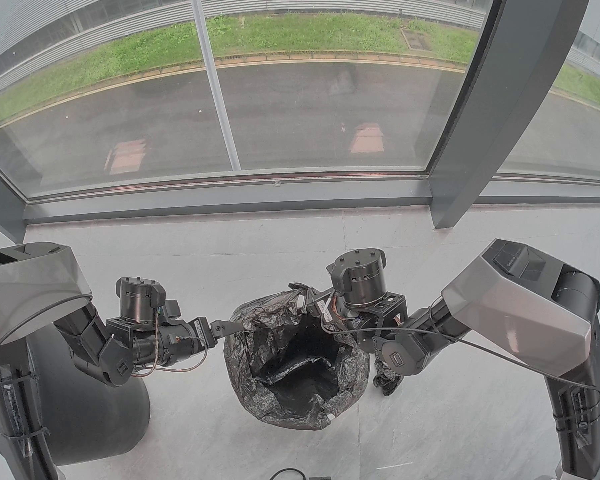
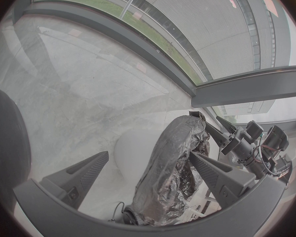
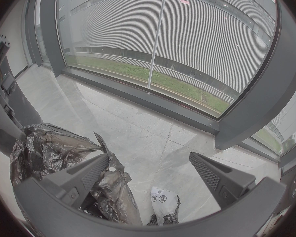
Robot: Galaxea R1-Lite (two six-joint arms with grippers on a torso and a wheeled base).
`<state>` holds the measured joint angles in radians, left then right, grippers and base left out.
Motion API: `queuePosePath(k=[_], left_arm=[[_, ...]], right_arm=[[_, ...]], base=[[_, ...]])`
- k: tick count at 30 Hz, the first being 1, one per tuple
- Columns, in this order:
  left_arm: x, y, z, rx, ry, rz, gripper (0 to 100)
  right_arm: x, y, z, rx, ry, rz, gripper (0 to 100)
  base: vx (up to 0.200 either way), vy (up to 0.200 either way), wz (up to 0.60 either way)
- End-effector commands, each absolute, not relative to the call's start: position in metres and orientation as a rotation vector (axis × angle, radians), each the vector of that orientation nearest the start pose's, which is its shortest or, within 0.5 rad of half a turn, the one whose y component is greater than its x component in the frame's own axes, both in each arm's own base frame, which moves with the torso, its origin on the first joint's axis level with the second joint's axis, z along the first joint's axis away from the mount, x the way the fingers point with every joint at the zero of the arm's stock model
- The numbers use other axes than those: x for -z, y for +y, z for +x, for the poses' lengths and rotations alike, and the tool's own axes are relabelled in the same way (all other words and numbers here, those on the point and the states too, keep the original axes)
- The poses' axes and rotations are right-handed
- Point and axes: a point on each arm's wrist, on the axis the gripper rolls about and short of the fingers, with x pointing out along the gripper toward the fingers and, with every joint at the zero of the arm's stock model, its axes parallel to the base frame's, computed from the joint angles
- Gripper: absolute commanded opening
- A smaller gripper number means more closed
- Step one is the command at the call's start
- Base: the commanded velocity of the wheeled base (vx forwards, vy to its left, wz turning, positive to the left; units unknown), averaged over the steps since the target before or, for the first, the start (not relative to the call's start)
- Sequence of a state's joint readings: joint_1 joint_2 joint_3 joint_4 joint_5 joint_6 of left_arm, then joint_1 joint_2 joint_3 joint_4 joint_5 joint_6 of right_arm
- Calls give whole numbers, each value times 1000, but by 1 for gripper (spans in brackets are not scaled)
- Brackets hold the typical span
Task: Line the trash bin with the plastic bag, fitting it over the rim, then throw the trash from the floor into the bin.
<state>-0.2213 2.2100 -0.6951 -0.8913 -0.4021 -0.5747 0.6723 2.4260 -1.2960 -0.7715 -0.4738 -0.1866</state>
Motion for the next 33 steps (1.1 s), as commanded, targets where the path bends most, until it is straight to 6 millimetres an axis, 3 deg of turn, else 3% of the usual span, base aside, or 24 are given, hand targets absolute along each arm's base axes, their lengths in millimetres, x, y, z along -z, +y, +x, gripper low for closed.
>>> queuePosePath(k=[1, 17, 26, 32, 33], left_arm=[[-5, -75, 341, 386, 782, -567, 100], [24, -61, 336, 354, 822, -410, 100], [24, -65, 336, 373, 827, -387, 100], [7, -64, 329, 377, 790, -386, 100], [-6, -62, 318, 380, 778, -392, 100]], right_arm=[[-37, 282, 367, -228, 270, -372, 100], [-34, 284, 365, -234, 254, -364, 100], [-32, 283, 364, -232, 253, -363, 100], [-46, 288, 349, -260, 239, -361, 100], [-54, 290, 333, -290, 241, -369, 100]], base=[[0, 0, 0], [0, 0, 0], [0, 0, 0], [0, 0, 0], [0, 0, 0]])
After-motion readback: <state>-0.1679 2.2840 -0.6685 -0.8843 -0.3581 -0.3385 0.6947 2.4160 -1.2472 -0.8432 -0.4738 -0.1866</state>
